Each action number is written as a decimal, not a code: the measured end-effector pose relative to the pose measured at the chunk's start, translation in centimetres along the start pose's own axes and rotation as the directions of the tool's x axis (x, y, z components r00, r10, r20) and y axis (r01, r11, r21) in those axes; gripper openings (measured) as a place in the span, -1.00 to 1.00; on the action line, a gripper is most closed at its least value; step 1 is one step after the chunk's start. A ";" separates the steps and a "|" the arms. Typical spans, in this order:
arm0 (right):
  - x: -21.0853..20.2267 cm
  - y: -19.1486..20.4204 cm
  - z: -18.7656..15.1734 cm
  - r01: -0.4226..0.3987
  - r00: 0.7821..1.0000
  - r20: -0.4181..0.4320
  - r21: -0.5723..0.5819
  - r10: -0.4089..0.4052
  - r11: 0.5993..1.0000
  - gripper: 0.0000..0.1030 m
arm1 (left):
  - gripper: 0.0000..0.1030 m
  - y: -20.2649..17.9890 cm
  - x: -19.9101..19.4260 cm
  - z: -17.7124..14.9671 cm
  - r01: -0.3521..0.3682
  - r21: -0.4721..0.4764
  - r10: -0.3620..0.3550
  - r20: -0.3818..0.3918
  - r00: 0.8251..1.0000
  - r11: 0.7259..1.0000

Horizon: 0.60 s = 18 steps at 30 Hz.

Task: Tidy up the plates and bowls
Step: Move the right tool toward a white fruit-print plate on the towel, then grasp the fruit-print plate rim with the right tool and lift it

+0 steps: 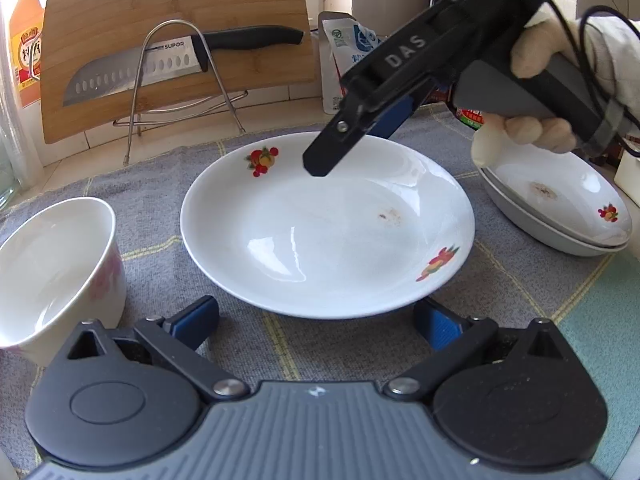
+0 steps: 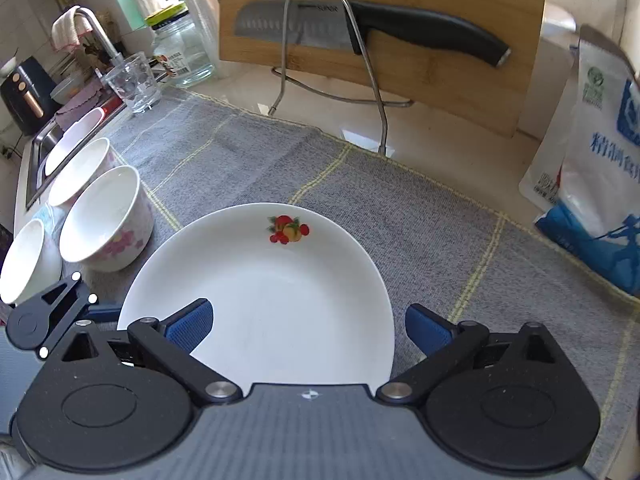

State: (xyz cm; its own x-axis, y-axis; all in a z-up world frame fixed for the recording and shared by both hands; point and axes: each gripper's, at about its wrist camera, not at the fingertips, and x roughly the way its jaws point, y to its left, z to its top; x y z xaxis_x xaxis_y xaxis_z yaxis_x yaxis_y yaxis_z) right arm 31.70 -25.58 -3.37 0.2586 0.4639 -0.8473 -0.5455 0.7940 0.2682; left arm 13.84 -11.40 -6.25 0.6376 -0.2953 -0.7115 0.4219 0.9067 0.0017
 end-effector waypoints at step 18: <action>2.1 -2.3 2.0 -0.157 0.985 -0.069 0.013 0.158 0.987 1.00 | 1.00 0.2 0.0 0.2 0.037 0.036 -0.037 0.013 0.999 0.999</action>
State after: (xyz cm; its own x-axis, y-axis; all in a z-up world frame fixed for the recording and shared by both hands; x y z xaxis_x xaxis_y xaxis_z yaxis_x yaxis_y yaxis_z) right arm 35.12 -25.61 -4.84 0.1136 0.5550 -0.8240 -0.5688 0.7164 0.4041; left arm 14.08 -11.29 -6.12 0.6297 -0.3329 -0.7019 0.4678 0.8839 0.0004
